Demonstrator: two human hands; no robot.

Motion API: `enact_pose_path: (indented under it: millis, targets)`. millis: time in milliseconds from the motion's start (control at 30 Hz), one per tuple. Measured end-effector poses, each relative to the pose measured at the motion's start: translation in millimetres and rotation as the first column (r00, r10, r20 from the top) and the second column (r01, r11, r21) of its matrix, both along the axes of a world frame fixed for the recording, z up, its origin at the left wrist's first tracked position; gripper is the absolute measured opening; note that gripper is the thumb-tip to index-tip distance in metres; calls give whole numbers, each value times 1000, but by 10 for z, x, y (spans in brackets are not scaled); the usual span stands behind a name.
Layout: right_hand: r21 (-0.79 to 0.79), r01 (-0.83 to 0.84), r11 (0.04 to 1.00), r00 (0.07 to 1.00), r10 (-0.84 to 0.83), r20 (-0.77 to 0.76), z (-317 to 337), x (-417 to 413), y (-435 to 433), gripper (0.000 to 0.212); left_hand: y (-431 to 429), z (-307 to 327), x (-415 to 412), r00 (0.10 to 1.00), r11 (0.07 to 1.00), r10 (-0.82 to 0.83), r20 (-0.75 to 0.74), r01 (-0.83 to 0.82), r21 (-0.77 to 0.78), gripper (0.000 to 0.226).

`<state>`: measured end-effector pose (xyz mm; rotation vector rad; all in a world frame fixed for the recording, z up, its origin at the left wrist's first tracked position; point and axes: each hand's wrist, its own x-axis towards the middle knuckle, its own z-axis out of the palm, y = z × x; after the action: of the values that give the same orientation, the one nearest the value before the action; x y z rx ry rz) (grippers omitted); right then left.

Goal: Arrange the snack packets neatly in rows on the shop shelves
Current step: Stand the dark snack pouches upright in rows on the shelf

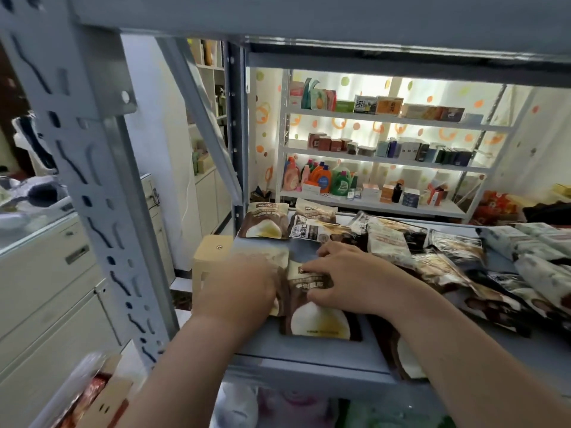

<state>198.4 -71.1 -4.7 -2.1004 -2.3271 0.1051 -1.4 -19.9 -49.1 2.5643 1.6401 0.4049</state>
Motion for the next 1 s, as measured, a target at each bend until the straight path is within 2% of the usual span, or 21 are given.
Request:
enact_pose_path:
  millis: [100,200,267,333,433,533,600,767,900,1000]
  targets:
    - [6,8,1000,1000,-8,1,-10,-19,14,63,30,-30,39,999,998,-24,41,21,63,43]
    - [-19,11,1000,1000,-11,14,66,17,21,68,-40,-15,68,979,977,-171,106,155,144,49]
    - [45,33,998,996,-30,-85,156,112,29,74,-139,-7,80,955,954,-289,71,281,108,61]
    - [136,41,990,987,-19,-160,223,246,72,65,-214,-33,91,945,943,-327,-10,326,69,68]
    - [172,-4,985,1000,5,-7,237,353,182,48,-225,-52,88,949,947,-315,-31,316,63,71]
    - [60,-30,998,991,22,134,184,352,262,54,-189,-48,73,957,956,-286,-55,289,52,70]
    - [-23,6,1000,992,-3,129,156,370,273,56,-148,-56,58,961,962,-269,-65,272,41,68]
    - [-81,23,996,990,-12,137,198,498,206,53,-78,-69,26,959,961,-273,-76,276,32,64]
    - [78,27,997,991,-37,128,212,539,306,49,-70,-83,40,957,960,-278,-78,280,14,70]
    - [15,74,997,986,-76,149,167,560,399,66,-74,-63,88,953,959,-284,-107,283,-23,67]
